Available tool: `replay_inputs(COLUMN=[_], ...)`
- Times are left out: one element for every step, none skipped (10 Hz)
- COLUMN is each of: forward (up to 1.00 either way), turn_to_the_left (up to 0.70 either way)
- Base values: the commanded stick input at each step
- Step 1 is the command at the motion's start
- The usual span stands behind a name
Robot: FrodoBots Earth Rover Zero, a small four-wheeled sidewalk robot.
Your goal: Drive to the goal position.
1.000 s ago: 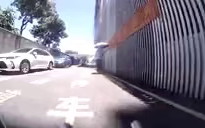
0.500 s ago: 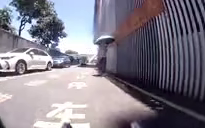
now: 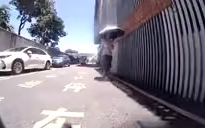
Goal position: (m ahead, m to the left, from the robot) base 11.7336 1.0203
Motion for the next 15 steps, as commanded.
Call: replay_inputs(forward=[0.45, 0.45, 0.45, 0.45, 0.45, 0.45, 0.45, 0.45, 0.45, 0.45, 0.45, 0.45, 0.45, 0.45, 0.45], turn_to_the_left=[0.00, 0.00, 0.00, 0.00, 0.00, 0.00, 0.00, 0.00, 0.00, 0.00, 0.09, 0.21, 0.27, 0.27, 0.27])
